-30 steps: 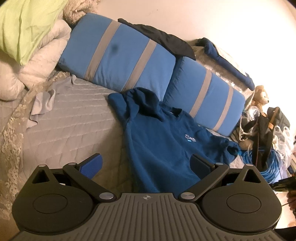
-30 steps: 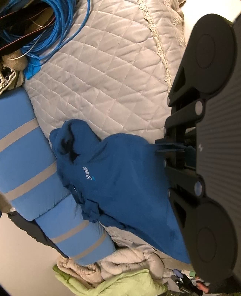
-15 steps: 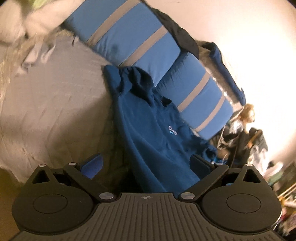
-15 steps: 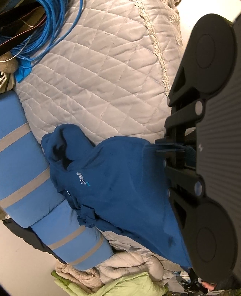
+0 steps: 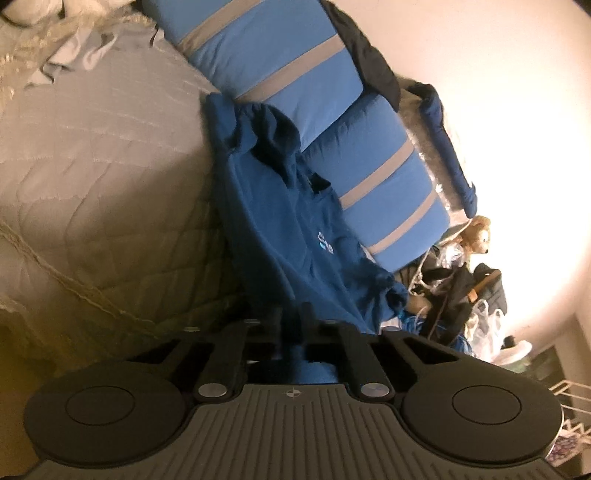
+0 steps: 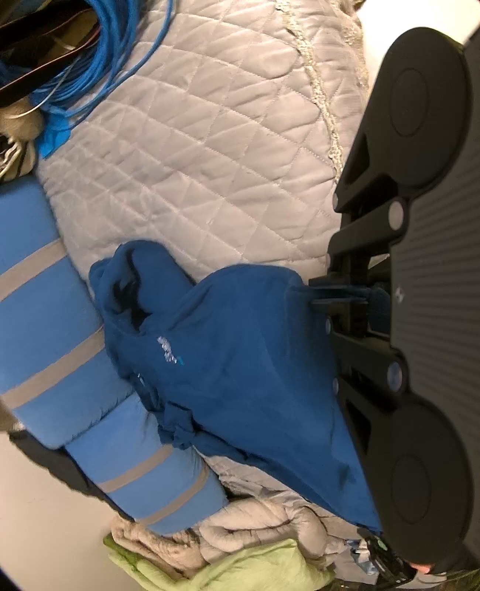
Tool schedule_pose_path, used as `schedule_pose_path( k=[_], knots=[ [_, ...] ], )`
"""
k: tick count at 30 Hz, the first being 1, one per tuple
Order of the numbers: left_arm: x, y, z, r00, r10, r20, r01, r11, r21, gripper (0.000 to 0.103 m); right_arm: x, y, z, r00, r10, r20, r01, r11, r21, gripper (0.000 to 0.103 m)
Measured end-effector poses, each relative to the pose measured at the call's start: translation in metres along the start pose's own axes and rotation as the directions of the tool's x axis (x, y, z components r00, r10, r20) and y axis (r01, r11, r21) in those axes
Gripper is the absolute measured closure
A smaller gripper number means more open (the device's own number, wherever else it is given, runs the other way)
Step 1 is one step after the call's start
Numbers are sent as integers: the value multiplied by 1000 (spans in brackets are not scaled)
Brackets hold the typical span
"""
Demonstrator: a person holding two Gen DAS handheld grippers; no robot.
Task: Fold clothes
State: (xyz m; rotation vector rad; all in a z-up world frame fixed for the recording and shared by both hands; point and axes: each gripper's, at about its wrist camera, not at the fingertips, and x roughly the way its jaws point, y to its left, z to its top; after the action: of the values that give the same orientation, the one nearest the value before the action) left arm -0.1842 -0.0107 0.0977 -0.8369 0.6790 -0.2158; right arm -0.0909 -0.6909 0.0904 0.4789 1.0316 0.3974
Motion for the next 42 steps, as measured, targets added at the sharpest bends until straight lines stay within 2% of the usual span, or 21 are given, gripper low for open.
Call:
schedule_pose_path(
  k=[8,14,19,22,24,25,26,27,28,29,30,32,34,36,42],
  knots=[
    [-32,-23,10,999,2,48,-4,1000,25,100,-41,10,-4,991,70,112,-73,997,21,100],
    [-53,-48,12,997,44,56,-48,996,71,101,-74,17,-11,982,112,154,-118,992,30,100],
    [-44,-47,7,990,143,9,-143,988,65,100,-66,11,-13,988,61,138,-65,997,28,100],
    [-30,-35,6,967,251,-44,-250,968,20,98,-59,8,-14,991,28,128,-32,999,27,99],
    [-26,-32,9,946,319,-53,-319,948,8,98,-55,5,-15,993,6,121,-9,1000,25,86],
    [-28,-38,13,940,340,-37,-339,940,28,97,-53,4,-15,993,-5,118,2,1000,24,68],
    [-30,-44,17,933,360,-20,-359,932,48,90,-51,3,-16,993,-16,114,13,1000,24,45],
    [-32,-50,20,925,380,-2,-379,923,67,76,-49,2,-16,993,-27,111,25,999,23,23],
    [-35,-57,24,921,389,18,-389,917,90,69,-47,0,-16,993,-38,108,36,999,22,14],
    [-40,-67,28,924,381,43,-383,916,120,54,-45,-1,-17,993,-49,104,47,999,21,7],
    [-43,-78,31,925,374,71,-381,912,154,43,-43,-2,-17,993,-60,101,58,998,20,3],
    [-49,-102,38,920,365,144,-390,894,222,33,-43,5,-10,991,-69,113,70,997,-11,0],
    [-53,-127,45,912,350,213,-401,870,288,31,-43,14,-2,989,-75,128,81,996,-44,0],
    [-52,-151,50,915,316,251,-391,849,355,28,-48,25,9,983,-89,158,102,992,-77,0],
    [-44,-210,59,947,159,278,-285,816,504,27,-72,68,45,952,-96,290,152,973,-176,0]
  ],
)
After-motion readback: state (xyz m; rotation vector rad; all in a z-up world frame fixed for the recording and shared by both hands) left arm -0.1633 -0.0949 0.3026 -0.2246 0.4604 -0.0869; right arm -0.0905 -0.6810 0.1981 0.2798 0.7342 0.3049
